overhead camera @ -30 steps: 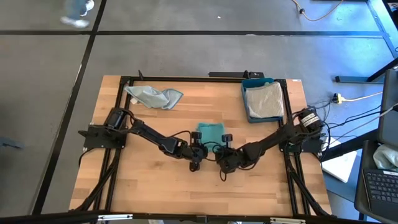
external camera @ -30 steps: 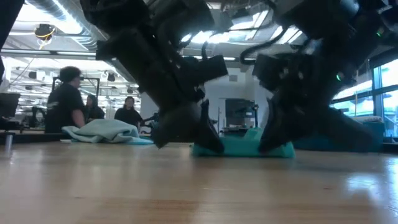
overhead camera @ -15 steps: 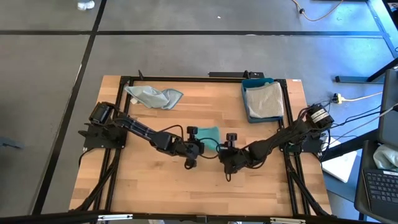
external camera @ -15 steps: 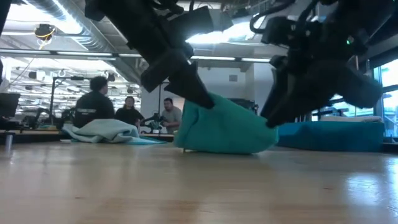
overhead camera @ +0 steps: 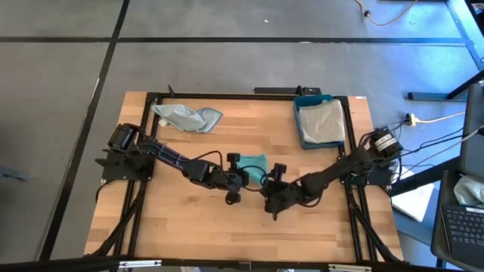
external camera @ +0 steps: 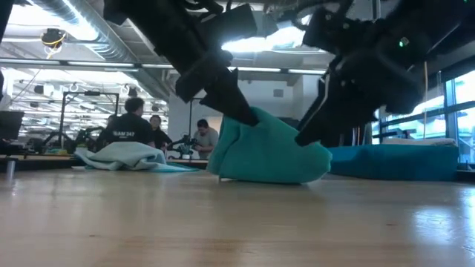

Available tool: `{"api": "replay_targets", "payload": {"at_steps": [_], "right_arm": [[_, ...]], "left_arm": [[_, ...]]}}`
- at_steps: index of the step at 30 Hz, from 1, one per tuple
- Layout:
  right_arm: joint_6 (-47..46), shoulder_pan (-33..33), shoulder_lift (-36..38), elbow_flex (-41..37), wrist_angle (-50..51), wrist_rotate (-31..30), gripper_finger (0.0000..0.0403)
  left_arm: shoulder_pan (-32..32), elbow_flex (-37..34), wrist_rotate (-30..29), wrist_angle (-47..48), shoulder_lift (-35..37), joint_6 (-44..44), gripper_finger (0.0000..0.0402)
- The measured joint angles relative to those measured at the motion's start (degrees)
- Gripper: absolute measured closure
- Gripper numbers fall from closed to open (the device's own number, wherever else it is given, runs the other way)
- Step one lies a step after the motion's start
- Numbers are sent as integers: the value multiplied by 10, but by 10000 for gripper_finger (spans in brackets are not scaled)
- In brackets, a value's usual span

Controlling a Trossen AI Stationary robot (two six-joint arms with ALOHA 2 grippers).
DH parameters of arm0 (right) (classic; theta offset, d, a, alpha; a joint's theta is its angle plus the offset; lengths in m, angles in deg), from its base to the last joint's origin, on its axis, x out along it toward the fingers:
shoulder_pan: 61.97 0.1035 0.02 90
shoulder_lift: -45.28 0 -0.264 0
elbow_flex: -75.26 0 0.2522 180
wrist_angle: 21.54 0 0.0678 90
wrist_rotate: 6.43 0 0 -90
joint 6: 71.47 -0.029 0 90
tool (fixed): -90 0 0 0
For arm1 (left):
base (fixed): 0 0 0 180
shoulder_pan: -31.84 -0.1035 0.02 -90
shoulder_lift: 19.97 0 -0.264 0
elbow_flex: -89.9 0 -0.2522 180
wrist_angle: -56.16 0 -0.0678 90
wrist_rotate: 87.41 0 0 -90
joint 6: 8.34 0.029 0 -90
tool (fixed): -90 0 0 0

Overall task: Fold microfiber towels
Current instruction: Put the blue microfiber cloth into the blue bin

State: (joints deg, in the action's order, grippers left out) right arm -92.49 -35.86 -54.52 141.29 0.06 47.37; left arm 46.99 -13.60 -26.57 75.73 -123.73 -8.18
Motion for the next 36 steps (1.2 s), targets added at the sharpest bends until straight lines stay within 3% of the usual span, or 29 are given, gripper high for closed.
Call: {"api": "replay_targets", "payload": {"at_steps": [4, 8, 11, 14, 16, 17, 20, 26, 30, 36], "right_arm": [[-2, -1, -30, 0, 0, -19, 110], [3, -1, -39, 0, 21, -62, 153], [20, -1, -38, 1, 20, -77, 216], [53, -1, -38, 1, 19, -77, 308], [79, -1, -38, 1, 19, -75, 372], [94, -1, -38, 1, 18, -76, 384], [122, -1, -34, 4, 39, -96, 385], [138, -19, 5, 72, 230, -165, 394], [150, -62, 41, 106, 338, -163, 394], [185, -144, 117, 111, 403, -155, 395]], "left_arm": [[0, 0, 1, 0, 0, -1, 401], [0, 1, 3, 5, 0, -1, 401], [0, 1, 11, 16, 0, 5, 401], [0, 1, 10, 16, 0, 29, 401], [-2, 1, -10, 12, 0, 56, 401], [-5, 1, -19, 6, 0, 74, 401], [-20, 1, -26, -13, 1, 119, 402], [-58, 1, -14, -30, 12, 197, 402], [-93, 1, -6, -99, 44, 254, 402], [-162, 3, 123, -215, 69, 289, 401]]}}
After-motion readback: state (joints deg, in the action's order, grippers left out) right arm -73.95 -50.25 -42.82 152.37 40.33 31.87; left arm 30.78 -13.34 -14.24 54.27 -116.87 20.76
